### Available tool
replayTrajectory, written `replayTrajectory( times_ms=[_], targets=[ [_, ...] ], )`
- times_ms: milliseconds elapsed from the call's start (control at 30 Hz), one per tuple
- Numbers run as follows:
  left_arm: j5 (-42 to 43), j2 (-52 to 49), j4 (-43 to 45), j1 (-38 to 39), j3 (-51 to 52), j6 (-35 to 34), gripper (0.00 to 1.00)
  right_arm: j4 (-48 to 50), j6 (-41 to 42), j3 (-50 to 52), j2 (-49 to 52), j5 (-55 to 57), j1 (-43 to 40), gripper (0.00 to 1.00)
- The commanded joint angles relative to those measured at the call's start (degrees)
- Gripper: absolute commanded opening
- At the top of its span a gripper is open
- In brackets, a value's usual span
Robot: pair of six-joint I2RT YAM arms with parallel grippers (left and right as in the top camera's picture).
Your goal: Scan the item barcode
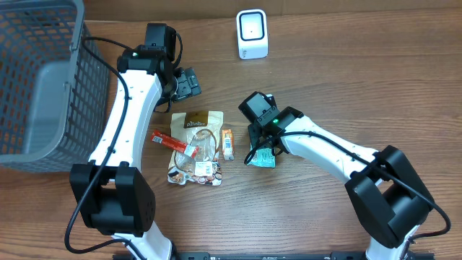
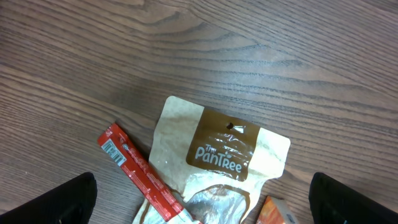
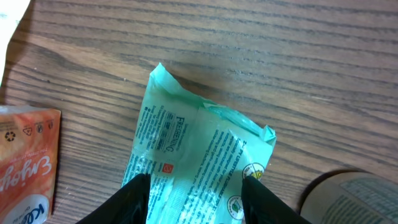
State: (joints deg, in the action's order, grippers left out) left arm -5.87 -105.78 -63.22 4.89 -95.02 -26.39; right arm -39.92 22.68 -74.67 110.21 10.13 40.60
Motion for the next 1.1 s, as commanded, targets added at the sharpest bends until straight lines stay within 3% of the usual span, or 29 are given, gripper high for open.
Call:
replayTrajectory(
  times_ms=[0, 267, 733, 1067],
  targets=[
    [-0.55, 0.90, 0.04, 0.00, -0.70, 0.66, 1.00, 0.61, -0.44, -1.46, 2.21, 0.20, 0.20, 0.49],
    [-0.55, 0.90, 0.07, 0.00, -0.70, 0.66, 1.00, 1.49, -0.44, -1.55, 6.62, -4.26, 0.22, 0.52],
    [-0.55, 0.90, 0.04, 0.07, -0.70, 0.66, 1.00, -4.83, 0.09, -5.16, -3.02, -2.36, 0.15, 0.58],
    [-0.55, 0.90, 0.04, 0.07, -0.70, 0.66, 1.00, -2.97, 8.98, -0.61, -2.82, 5.01, 0.15, 0.62]
  ],
)
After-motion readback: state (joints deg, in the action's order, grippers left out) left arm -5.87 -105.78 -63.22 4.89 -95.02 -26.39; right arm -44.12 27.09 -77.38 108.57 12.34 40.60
